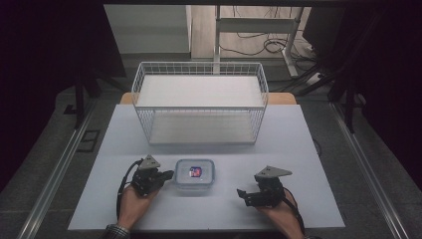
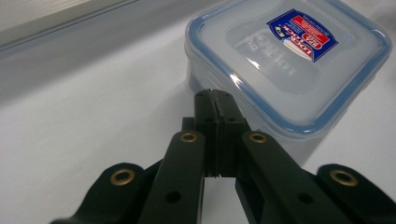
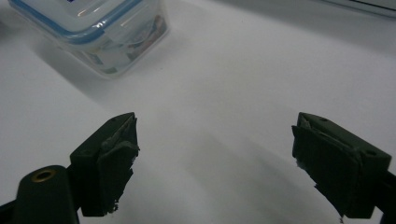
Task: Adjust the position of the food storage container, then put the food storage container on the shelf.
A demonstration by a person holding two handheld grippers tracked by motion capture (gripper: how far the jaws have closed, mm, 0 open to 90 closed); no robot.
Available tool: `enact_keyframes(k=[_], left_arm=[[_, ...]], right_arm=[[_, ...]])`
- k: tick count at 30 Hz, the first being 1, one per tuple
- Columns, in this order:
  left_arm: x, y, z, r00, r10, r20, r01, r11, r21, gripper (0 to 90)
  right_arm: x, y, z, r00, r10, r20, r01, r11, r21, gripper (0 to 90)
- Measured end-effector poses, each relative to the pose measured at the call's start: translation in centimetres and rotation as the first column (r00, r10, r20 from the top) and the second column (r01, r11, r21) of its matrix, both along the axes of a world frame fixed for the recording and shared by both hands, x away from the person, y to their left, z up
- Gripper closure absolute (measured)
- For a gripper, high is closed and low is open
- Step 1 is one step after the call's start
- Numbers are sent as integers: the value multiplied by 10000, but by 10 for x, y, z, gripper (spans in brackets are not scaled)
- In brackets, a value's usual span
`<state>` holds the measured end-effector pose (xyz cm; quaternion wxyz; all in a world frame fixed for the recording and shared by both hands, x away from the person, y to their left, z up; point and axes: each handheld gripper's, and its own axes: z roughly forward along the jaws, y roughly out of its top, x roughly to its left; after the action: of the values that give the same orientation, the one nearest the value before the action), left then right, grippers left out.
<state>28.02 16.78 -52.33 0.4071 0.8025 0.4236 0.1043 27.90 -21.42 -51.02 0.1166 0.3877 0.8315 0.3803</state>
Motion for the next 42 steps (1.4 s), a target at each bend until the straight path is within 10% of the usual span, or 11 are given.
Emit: enact_keyframes(k=[12,21,28,42], left_arm=[[3,-20,0,9984,-563,28,563,9984,-48,896],[3,-1,-5,9989,201,433,-197,9998,-80,328],[0,7,-5,9984,265,498,-243,9988,-429,67],[-3,5,-1,9974,-335,643,382,9966,-731,33]], right_arm=[[0,0,-2,9999,118,-70,-118,9999,-110,151],[-1,-1,-5,9993,354,103,-352,9992,-197,91],[0,-3,-6,9988,465,120,-465,9989,19,47],[14,6,3,9979,645,44,-647,9957,658,56]])
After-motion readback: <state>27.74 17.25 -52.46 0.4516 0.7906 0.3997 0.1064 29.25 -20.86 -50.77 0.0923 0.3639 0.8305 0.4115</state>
